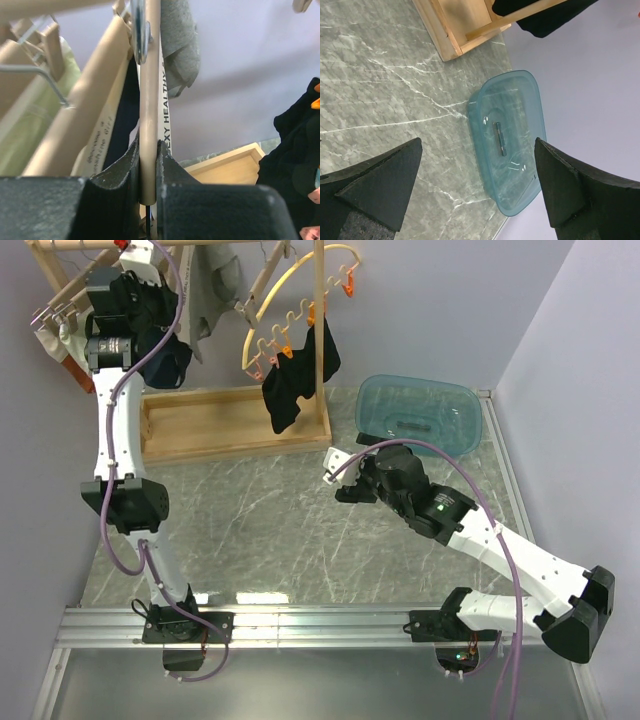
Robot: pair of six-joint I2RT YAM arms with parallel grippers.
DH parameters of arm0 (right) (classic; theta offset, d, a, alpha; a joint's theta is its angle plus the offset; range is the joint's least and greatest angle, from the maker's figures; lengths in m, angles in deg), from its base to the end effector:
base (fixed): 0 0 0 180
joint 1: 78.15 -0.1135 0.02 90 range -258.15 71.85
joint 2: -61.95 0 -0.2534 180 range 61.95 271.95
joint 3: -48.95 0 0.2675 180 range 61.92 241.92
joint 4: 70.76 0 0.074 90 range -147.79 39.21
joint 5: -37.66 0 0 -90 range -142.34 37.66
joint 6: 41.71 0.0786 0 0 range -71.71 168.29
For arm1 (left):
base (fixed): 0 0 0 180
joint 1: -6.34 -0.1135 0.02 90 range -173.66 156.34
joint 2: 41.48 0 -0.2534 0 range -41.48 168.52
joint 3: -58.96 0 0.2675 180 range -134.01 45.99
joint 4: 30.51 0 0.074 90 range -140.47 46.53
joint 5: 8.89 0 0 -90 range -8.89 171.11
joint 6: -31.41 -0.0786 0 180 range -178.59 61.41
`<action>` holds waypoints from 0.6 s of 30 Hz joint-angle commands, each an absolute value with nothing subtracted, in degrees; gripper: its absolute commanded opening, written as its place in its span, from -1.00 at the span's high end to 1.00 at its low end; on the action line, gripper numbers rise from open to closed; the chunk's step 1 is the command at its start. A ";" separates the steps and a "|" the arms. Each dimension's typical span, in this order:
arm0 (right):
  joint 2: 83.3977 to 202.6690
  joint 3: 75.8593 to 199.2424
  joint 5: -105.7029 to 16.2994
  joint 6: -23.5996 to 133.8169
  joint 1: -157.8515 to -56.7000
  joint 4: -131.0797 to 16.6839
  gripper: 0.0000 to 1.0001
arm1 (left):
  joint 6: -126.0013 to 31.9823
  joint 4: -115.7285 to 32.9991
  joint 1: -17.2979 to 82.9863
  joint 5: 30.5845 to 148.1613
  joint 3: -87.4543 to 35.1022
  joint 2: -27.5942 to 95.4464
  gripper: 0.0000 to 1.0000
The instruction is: Clip the underwear to the hanger
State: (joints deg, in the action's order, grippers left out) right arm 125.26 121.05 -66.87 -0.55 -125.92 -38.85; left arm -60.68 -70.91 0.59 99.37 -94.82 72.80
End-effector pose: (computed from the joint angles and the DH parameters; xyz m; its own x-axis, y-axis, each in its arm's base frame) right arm 0.2220 0.2152 0.3218 0.2492 -0.8098 -0.5311 -0.5684 0.3218 -0.7572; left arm 0.4793 0.0235 0.5123 -0.0077 0.0340 -0.9994 0.2170 0.9757 0.0315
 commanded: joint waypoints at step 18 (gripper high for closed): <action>126.20 123.44 -67.02 0.57 -125.08 -38.28 -1.00 | -58.94 -65.18 0.63 102.82 -97.53 78.31 1.00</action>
